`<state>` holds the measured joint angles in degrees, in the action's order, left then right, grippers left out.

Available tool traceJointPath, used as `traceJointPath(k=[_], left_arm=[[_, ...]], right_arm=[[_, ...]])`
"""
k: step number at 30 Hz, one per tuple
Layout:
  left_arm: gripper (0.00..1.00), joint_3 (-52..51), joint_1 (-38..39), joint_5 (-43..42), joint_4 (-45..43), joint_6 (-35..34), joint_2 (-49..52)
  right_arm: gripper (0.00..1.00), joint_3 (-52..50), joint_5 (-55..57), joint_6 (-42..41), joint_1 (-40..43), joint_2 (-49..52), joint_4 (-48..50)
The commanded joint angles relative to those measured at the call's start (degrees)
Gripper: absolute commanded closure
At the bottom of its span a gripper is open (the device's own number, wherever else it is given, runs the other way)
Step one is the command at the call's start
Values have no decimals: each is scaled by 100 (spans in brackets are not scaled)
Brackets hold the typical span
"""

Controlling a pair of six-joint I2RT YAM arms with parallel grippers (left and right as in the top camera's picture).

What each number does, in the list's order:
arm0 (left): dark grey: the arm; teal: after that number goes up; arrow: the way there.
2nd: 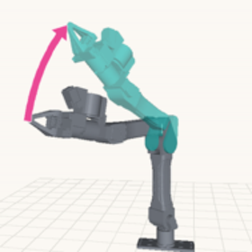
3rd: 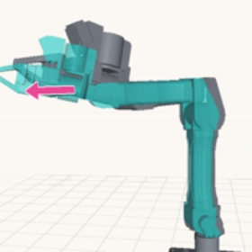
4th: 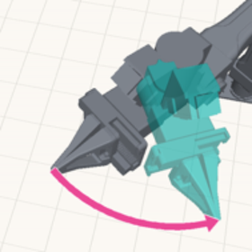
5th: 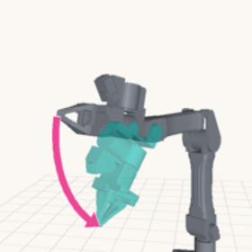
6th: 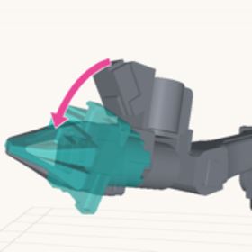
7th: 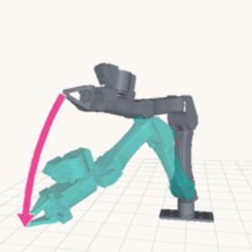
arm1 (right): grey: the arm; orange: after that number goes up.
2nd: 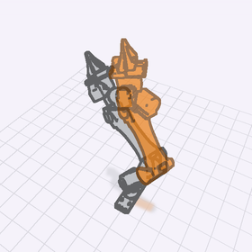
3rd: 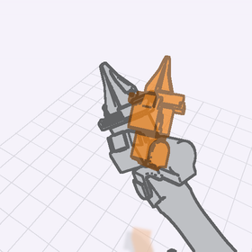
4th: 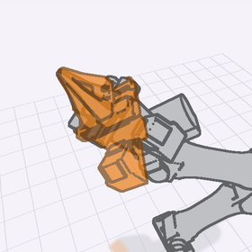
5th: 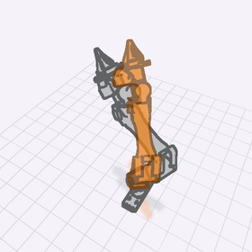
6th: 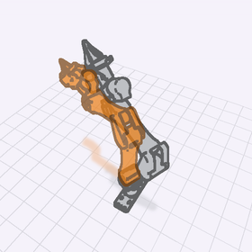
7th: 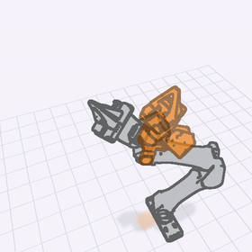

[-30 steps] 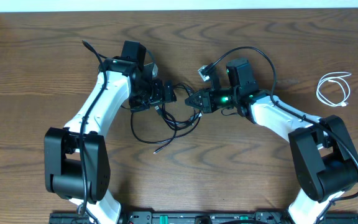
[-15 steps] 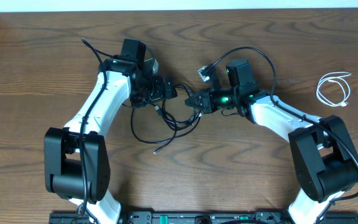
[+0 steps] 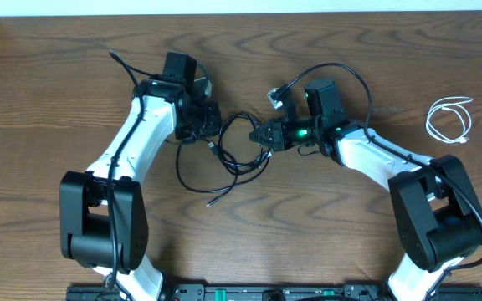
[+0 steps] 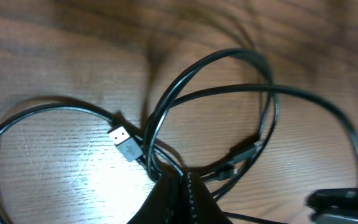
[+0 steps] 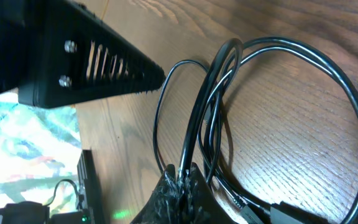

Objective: Untangle cables

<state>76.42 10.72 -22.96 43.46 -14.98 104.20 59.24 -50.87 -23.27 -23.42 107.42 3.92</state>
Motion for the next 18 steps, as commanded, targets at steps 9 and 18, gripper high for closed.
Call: traceJointPath(k=[9,18], left_arm=[[88,-542,22,162,-365,7,48],[87,-595,22,463,-413,-44,61]], right_arm=[[99,107,-262,-417,-31,-236,-2],[99,358,-402,-415,-31,-527,-4]])
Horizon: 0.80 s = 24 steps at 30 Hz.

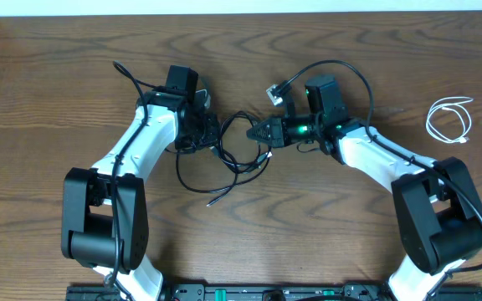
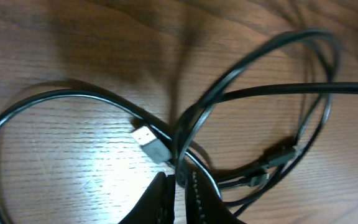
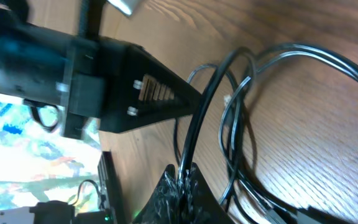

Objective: Untangle cables

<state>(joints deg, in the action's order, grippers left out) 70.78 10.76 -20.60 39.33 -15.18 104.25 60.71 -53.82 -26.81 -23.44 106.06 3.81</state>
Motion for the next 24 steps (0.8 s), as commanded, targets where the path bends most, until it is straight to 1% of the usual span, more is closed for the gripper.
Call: traceJointPath(k=[1,7,11,13,24], left_arm=[[87,-33,17,227,0,-35,57],[87,-35,17,232,0,-90,57],[87,-44,17,651,44,-664,57],[87,-46,17,767,46,-778,57],[87,-157,17,785,57,-791,59]], right_arm=[[99,221,-52,-59,-28,-455,7],[99,227,13,-63,-28,-868,7],[99,227,37,-61,-28,-1099,7],[99,227,76,-59,-24,-1220,9],[99,227,295,72,-24,-1705,76]])
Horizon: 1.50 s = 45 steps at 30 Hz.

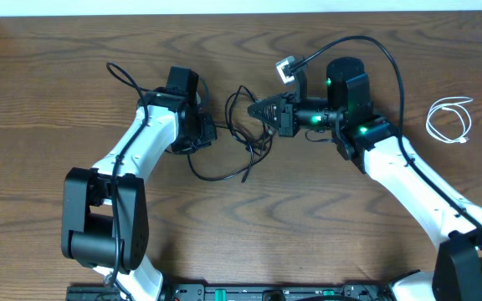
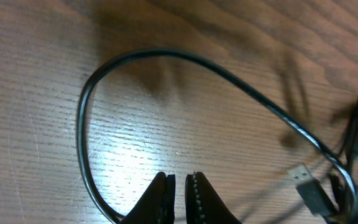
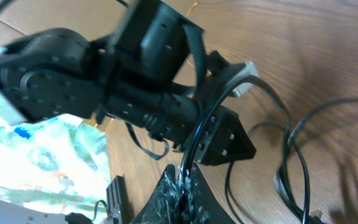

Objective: Untangle cables

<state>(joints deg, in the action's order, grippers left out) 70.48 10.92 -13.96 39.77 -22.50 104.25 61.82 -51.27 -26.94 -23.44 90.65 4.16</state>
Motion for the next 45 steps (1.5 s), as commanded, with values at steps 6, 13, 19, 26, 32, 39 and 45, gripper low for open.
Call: traceJointPath(k=[6,13,19,26,32,39,45], left_arm=[[87,-267,2,168,-24,-76,90],[87,-267,2,164,-24,-79,125],[87,-267,2,164,-22,-76,131],[86,-267,2,168,-22,-74,131],[86,-267,2,466,20,-76,131],[86,-267,2,485,20,-76,131],[86,-267,2,485,20,-76,131]], right_arm=[[99,116,44,87,-22,-164,116],[99,116,-210,236,-22,-175,734],[99,116,-229,236,-22,-175,1180],[99,116,-575,120,160,-184,2149],[99,116,-793,-133,442,-184,2415],[99,116,-1084,-133,664,-184,2205],[99,116,-1084,-133,691,-184,2175]])
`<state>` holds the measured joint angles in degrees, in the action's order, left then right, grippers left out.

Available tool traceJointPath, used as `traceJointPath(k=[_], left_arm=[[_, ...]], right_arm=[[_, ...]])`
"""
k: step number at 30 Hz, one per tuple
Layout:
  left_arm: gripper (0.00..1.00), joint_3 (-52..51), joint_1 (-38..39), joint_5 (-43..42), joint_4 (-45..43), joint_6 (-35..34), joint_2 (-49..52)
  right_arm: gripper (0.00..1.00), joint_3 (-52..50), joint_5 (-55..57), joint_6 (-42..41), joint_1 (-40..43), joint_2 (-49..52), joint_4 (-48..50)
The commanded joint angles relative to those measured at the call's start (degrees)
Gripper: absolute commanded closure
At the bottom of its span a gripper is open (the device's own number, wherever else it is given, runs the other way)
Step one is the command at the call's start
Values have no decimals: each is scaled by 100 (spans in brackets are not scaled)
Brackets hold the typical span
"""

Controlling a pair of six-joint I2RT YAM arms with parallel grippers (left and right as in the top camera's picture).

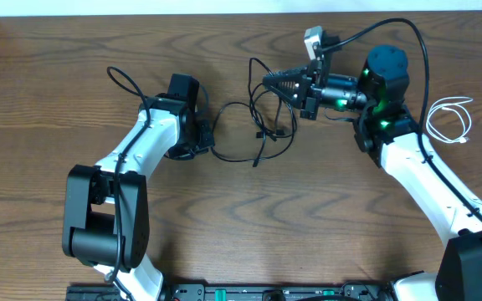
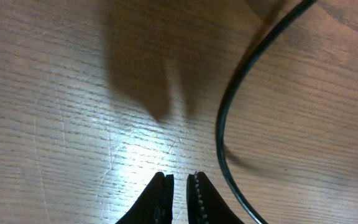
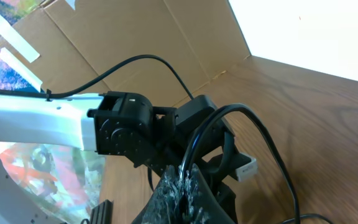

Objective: Untangle cables

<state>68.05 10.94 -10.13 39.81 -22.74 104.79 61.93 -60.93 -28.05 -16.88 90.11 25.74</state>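
A tangle of black cables (image 1: 262, 125) hangs from my right gripper (image 1: 268, 81), which is raised over the table's far middle. In the right wrist view that gripper (image 3: 184, 179) is shut on a black cable (image 3: 229, 115) rising from its tips. A loop of the cable (image 1: 237, 157) trails on the wood to my left gripper (image 1: 203, 144). In the left wrist view, the left gripper (image 2: 180, 180) is low over the table, its jaws a narrow slit apart with nothing between them. The black cable (image 2: 224, 124) curves just right of it.
A coiled white cable (image 1: 450, 117) lies at the right of the wooden table (image 1: 57, 192). A white connector (image 1: 312, 36) sticks up behind the right gripper. Brown cardboard (image 3: 166, 37) stands beyond the table.
My right gripper has gone up and to the right with the cable, drawing the tangle away from the left gripper. The left gripper stayed put; the USB plug has left its view.
Both grippers met at the tangle in the table's middle, each shut on black cable. Then the left jaws stood slightly apart with cable between them. The right gripper then held its cable higher and farther right at each moment, and the tangle has spread out.
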Motion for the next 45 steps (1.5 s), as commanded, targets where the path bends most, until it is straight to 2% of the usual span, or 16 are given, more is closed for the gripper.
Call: traceJointPath(k=[1,7,15,25,32,37,42,45], left_arm=[[85,-24,0,105,15,-52,76],[85,-24,0,319,17,-55,76],[85,-24,0,334,-15,-55,76],[70,-24,-4,332,-87,-52,76],[68,-24,-4,-15,-94,-68,76],[68,-24,-4,-177,-157,-376,76],[68,-24,11,-1058,-525,-417,76],[67,-24,57,-1217,-612,-417,76]], right_arm=[[99,105,-120,-22,37,-129,15],[98,105,-118,92,46,-129,-164],[99,105,-111,522,85,-129,-1394],[99,105,739,612,369,-129,-2562],[99,105,745,890,389,-129,-2684],[99,105,743,883,376,-129,-2688],[99,105,745,881,295,-129,-2660],[99,105,745,872,291,-129,-2621]])
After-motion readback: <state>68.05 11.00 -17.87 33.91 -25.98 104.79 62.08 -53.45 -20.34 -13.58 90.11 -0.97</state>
